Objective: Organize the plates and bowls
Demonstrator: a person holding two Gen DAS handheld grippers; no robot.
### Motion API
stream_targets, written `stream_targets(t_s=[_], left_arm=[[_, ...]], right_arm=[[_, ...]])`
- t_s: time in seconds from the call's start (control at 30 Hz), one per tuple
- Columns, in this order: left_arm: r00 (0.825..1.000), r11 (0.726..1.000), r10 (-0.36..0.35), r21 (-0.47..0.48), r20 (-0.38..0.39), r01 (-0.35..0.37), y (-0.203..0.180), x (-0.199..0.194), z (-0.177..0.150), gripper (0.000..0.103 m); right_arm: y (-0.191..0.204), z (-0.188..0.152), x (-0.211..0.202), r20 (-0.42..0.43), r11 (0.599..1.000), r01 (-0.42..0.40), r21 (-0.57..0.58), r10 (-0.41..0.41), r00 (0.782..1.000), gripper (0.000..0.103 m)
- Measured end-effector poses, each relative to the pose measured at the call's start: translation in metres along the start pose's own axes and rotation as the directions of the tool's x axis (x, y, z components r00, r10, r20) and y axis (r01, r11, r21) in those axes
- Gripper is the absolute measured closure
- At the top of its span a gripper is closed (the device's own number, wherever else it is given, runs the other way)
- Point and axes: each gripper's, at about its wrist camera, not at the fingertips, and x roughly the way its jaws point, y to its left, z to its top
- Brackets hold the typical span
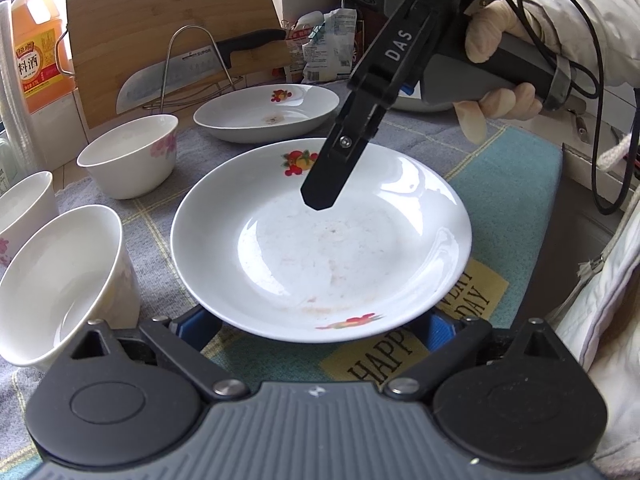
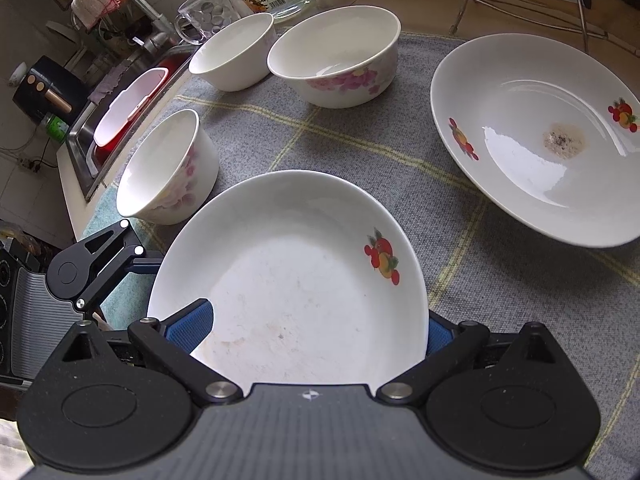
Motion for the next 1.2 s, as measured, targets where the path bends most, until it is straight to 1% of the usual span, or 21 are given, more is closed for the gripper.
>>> stream_targets(t_s=[0.43,0.57,0.87,1.2], left_arm=[[1.000,0.999,-0.014,0.035,0.004,0.014,-0.011,0.000,0.026,0.004],[1.000,0.998,-0.020,0.052,0.003,0.020,-0.016,0.004,0.037,0.004],[0.999,0.995,-0.043,0.085,0.006,0.042,-0.031,0.018,0.062,0.004],[0.997,0.990,-0.068,0.123,0.020,0.065,-0.052,0.047,0.093,0.004]], right_arm=[[-0.008,-0.010,-0.026,0.040,1.000,0.007,-0.001,-0.007,0.999,0.000],[-0.018,-0.015,-0.038,0.062,1.000,0.001,0.009,-0.001,0.998,0.000],[-0.040,-0.030,-0.064,0.097,1.000,0.017,0.026,-0.019,0.995,0.000],[-0.076,-0.046,-0.097,0.138,0.998,0.042,0.047,-0.048,0.989,0.000]])
